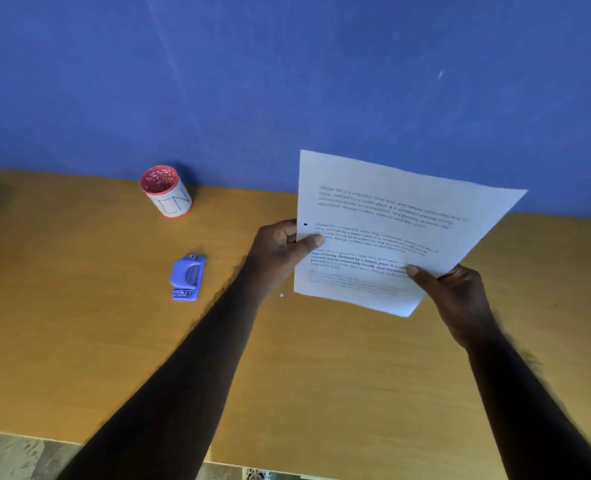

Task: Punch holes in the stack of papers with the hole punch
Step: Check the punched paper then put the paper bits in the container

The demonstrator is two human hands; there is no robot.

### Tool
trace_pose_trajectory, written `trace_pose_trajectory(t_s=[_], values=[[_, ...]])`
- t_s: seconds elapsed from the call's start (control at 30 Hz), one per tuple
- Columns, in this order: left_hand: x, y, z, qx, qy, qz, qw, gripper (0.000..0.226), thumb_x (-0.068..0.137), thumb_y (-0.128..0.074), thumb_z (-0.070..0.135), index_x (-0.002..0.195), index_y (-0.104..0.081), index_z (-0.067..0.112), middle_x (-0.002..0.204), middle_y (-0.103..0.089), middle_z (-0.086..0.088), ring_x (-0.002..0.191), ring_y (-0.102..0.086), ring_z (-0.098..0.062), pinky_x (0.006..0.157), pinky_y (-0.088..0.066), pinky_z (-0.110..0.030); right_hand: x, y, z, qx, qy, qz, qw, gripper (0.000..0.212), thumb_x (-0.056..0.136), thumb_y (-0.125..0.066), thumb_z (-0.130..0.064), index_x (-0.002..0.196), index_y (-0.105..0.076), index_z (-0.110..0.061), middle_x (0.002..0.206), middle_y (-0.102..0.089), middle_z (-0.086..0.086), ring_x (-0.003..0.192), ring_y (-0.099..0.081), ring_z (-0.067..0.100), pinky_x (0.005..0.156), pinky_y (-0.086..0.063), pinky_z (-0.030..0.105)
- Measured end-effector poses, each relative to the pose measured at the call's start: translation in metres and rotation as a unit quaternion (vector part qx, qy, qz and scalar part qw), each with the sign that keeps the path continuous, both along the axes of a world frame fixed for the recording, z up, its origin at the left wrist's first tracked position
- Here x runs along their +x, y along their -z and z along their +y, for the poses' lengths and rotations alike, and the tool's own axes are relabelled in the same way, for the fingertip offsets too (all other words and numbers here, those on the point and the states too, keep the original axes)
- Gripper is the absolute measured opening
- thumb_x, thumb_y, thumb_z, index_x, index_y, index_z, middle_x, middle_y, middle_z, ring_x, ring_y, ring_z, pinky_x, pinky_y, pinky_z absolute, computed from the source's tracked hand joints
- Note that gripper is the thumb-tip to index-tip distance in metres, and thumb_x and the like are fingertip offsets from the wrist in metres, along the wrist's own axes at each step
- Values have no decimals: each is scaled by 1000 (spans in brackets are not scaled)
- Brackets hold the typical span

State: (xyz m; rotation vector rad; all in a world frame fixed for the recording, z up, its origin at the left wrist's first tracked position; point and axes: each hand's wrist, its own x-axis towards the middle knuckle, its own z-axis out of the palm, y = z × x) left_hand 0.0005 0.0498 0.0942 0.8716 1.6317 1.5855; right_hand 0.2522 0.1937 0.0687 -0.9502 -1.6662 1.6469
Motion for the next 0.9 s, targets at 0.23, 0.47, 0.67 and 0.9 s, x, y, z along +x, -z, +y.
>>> trace_pose_trajectory(t_s=[0.23,0.47,0.67,0.9], values=[[8,23,-9,-38,1,38,999,18,82,-75,21,93,-77,35,97,-76,21,94,-73,-4,76,-58,-22,-2,21,3,0,34,-46,998,28,81,-79,-8,104,-73,-23,100,-77,-14,91,-71,-3,74,-52,11],[17,32,-12,-76,-24,44,996,17,84,-73,17,94,-77,31,91,-76,22,85,-73,-2,57,-51,-14,3,46,4,-35,36,-84,995,22,80,-81,-16,89,-77,-35,98,-78,-20,95,-72,0,82,-55,19],[23,34,-5,-107,-33,53,992,14,89,-69,14,98,-76,22,89,-76,18,73,-70,4,52,-47,-12,3,43,9,-23,36,-111,993,19,81,-80,-17,90,-73,-32,84,-74,-29,81,-70,-9,63,-50,6],[36,18,38,-115,15,80,990,22,95,-56,12,110,-72,19,108,-75,6,100,-71,-12,86,-55,-32,23,22,48,11,48,-151,987,16,89,-72,-15,100,-70,-25,88,-70,-21,79,-68,-2,66,-53,15]])
